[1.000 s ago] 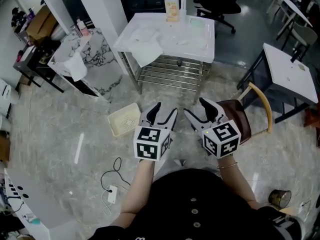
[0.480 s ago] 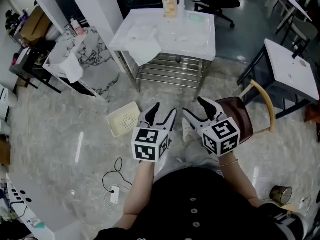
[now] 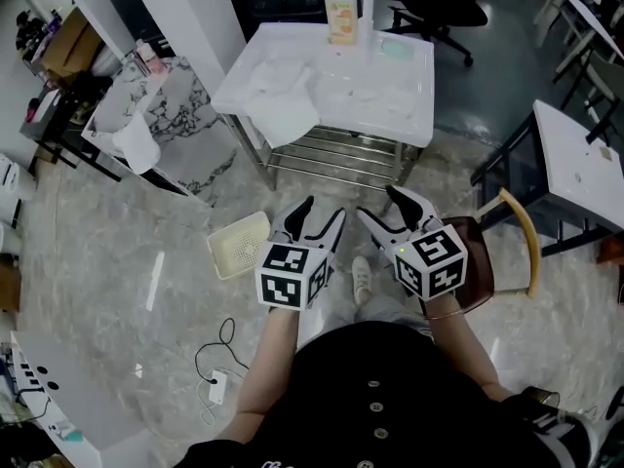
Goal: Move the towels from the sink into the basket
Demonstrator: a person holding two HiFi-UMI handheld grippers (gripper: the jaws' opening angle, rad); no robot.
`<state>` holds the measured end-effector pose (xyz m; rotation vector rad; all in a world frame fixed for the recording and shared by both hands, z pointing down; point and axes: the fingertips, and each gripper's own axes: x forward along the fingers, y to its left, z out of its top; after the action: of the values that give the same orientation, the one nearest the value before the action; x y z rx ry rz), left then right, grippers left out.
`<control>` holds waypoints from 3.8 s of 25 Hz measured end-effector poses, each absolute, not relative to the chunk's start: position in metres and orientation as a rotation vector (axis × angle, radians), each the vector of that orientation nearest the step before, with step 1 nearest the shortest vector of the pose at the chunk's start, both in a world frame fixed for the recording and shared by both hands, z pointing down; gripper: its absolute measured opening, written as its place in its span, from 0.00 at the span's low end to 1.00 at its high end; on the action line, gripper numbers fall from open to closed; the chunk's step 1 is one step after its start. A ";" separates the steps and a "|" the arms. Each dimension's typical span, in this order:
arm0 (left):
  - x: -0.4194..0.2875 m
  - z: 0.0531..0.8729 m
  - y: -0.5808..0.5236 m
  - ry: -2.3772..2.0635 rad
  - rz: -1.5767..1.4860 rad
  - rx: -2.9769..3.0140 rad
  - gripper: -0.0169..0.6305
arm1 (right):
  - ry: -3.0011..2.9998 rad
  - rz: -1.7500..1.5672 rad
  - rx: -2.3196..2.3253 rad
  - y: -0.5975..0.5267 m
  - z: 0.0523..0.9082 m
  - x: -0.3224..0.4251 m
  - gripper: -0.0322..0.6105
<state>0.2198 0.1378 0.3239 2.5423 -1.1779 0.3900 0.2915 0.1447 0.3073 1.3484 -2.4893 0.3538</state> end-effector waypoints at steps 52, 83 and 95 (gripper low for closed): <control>0.319 0.401 -0.160 -0.847 0.581 2.477 0.36 | -2.024 0.299 1.178 -0.178 0.416 0.399 0.63; 0.306 0.418 -0.176 -0.802 0.590 2.428 0.36 | -1.895 0.583 0.987 -0.180 0.478 0.392 0.10; 0.279 0.389 -0.146 -1.026 0.519 2.430 0.36 | -2.265 0.753 1.000 -0.155 0.410 0.344 0.10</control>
<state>0.2791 -0.1462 0.3890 2.4300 -1.0260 0.5195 0.3438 -0.1551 0.4096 1.0002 -2.2646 0.7532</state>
